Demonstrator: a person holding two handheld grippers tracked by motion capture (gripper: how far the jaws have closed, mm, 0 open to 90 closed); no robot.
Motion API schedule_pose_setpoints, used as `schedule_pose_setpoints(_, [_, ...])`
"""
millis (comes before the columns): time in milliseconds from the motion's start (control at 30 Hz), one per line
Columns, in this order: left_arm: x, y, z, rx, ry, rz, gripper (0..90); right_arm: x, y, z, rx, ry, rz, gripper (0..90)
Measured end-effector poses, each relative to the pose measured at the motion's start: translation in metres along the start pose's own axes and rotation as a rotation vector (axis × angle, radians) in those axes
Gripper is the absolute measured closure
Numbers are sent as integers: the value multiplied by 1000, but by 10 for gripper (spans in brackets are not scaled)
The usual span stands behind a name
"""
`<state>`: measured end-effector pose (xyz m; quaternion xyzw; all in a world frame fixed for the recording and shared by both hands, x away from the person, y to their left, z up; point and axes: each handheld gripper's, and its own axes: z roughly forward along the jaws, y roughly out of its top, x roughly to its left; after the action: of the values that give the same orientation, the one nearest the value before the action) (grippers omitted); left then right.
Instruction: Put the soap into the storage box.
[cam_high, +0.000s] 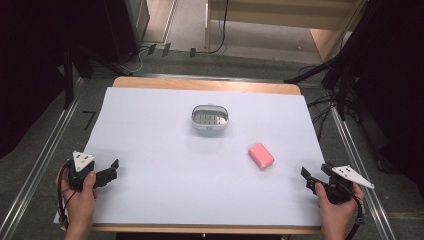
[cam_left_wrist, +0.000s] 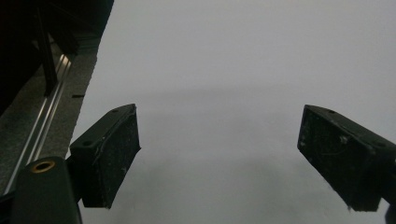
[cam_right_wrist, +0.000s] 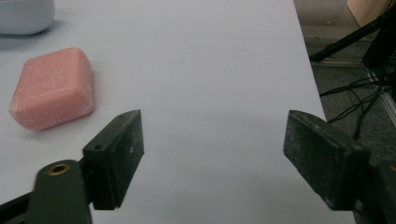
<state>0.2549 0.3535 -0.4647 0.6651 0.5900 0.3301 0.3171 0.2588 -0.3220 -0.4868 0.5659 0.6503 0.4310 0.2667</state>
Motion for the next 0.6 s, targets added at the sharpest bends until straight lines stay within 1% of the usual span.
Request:
schedule_pose_setpoints(67, [0, 0, 0, 0, 3, 2, 136, 5, 1, 2, 25, -18, -29, 202])
schedule_pose_setpoints(100, [0, 0, 0, 2, 4, 5, 136, 8, 2, 5, 46, -19, -43, 189])
schedule_pose_setpoints(133, [0, 0, 0, 3, 1, 7, 136, 11, 3, 7, 58, -17, -57, 202])
schedule_pose_setpoints(200, [-1, 0, 0, 3, 2, 8, 136, 18, 7, 10, 76, -38, -111, 241])
schedule_pose_setpoints(267, [-1, 0, 0, 2, 6, 10, 136, 23, 13, 11, 90, -27, -144, 307])
schedule_pose_setpoints(300, [-1, 0, 0, 4, 8, 13, 136, 25, 17, 11, 91, -6, -163, 341])
schedule_pose_setpoints(333, [-1, 0, 0, 7, 9, 16, 136, 26, 22, 11, 93, 29, -184, 341])
schedule_pose_setpoints(367, [-2, 0, 0, 6, 10, 18, 136, 29, 27, 12, 112, 79, -215, 336])
schedule_pose_setpoints(400, [-2, 0, 0, 6, 11, 20, 136, 32, 32, 12, 137, 107, -242, 337])
schedule_pose_setpoints(433, [-2, 0, 0, 5, 11, 21, 136, 35, 36, 13, 161, 111, -264, 333])
schedule_pose_setpoints(467, [-2, 0, 0, 5, 11, 22, 137, 38, 39, 13, 181, 108, -271, 322])
schedule_pose_setpoints(500, [-2, 0, 0, 6, 11, 24, 136, 42, 42, 14, 213, 103, -280, 291])
schedule_pose_setpoints(600, [-2, 0, 0, 4, 11, 25, 136, 47, 46, 19, 284, 115, -286, 248])
